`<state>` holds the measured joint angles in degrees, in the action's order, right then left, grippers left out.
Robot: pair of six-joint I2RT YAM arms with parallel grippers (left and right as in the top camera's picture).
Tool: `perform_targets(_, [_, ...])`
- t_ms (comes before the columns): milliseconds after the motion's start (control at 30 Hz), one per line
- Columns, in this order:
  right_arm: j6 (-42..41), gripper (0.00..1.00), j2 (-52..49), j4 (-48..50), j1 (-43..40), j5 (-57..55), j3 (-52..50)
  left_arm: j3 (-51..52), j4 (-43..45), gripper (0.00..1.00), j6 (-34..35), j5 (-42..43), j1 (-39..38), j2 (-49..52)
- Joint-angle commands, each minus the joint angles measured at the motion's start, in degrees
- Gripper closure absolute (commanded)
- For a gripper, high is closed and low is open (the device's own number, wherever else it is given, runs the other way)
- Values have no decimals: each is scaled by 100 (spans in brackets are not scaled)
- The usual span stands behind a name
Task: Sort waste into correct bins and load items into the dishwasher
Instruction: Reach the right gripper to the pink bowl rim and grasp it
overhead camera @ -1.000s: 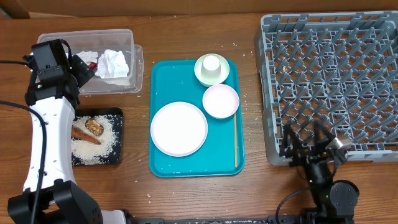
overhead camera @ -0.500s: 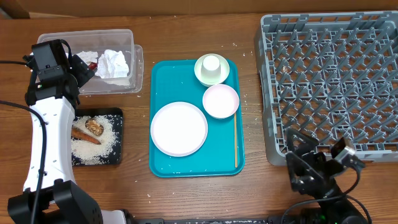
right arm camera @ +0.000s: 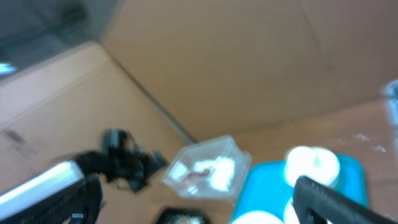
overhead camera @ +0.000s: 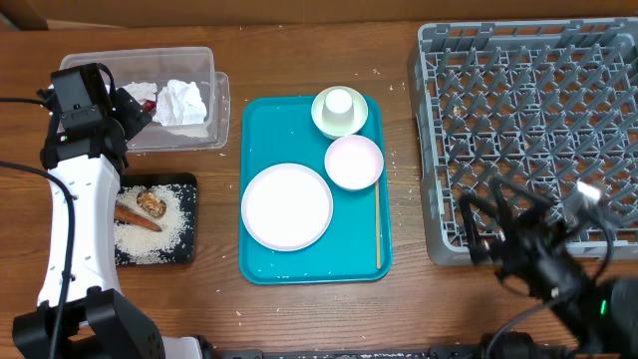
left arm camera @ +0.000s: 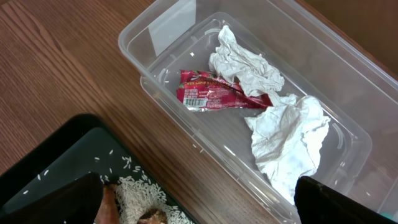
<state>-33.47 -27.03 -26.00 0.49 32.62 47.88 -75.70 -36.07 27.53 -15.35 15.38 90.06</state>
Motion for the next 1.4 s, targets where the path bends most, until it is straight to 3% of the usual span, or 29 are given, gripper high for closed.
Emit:
perform_targets(0, [1552, 0, -1368, -1082, 114, 0, 1246, -37, 7, 0, 101, 20, -2, 48])
perform_targets(100, [2190, 0, -2640, -2402, 413, -192, 2378, -37, 7, 0, 101, 20, -2, 48])
perform_targets(200, [2378, 0, -3912, -3563, 988, -1346, 3528, -37, 7, 0, 98, 20, -2, 48])
perform_targets(367, [2437, 0, -5897, -4647, 2006, -2653, 5027, -37, 7, 0, 101, 20, -2, 48])
perform_targets(600, [2409, 0, -7788, -4127, 2647, -2938, 5449, -37, 4, 0, 101, 20, -2, 48])
perform_targets(767, [1884, 0, -8474, -3856, 2761, -2892, 5449, -37, 7, 0, 101, 20, -2, 48])
perform_targets(1000, [1845, 1, -9208, -3727, 2983, -2664, 5447, -37, 7, 0, 101, 20, -2, 48])
perform_targets(1200, [1840, 9, -9451, -3652, 3108, -2870, 5447, -37, 7, 0, 101, 22, -2, 48])
perform_targets(1367, [1628, 22, -9466, -3429, 3202, -2868, 5447, -37, 4, 0, 101, 20, -2, 48])
